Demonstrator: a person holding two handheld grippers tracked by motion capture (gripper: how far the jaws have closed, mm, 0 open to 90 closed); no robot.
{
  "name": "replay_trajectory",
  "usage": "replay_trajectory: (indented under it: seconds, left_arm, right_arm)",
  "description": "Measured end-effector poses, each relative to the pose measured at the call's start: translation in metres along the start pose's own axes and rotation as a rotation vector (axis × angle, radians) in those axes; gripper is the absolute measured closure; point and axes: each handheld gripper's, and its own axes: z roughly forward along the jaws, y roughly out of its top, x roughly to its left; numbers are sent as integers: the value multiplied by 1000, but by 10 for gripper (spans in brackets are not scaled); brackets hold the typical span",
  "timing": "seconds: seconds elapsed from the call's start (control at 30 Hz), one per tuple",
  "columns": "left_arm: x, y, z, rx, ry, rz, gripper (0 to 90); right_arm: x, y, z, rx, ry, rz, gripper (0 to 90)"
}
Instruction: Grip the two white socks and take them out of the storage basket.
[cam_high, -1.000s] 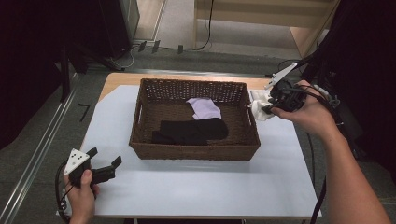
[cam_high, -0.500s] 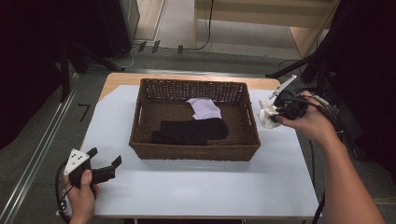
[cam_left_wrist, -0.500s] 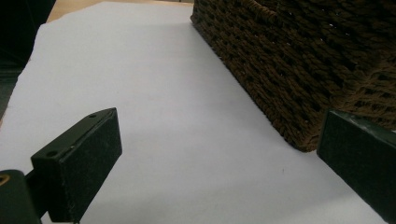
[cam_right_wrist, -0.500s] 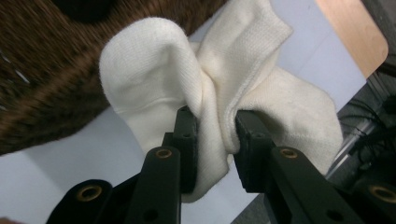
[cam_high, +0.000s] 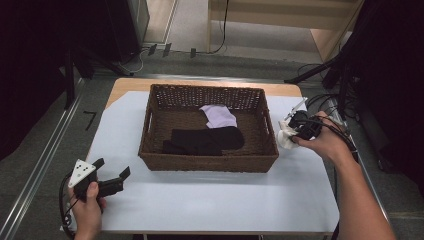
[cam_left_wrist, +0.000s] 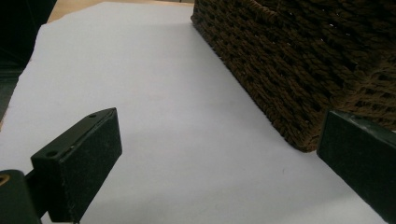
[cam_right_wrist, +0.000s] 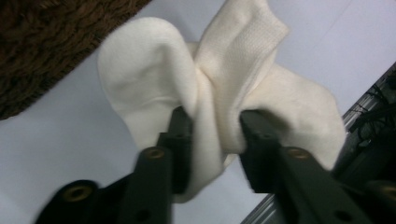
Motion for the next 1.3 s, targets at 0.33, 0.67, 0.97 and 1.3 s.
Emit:
replay_trajectory:
  seconds: [0.33,0.67,0.97,1.3]
  left_arm:
    - [0,0,0,1,1,1,10]
    - [0,0,0,0,2,1,10]
    - [0,0,0,1,6,0,10]
    - [-1,0,0,-3,9,-1,10]
  right_arm:
    - [-1,-21,0,-99,-18,114,287]
    - [21,-53,5,-270,-58,259,247]
    - [38,-100,6,-525,-21,484,179]
    - [70,-150,16,-664,-68,622,80]
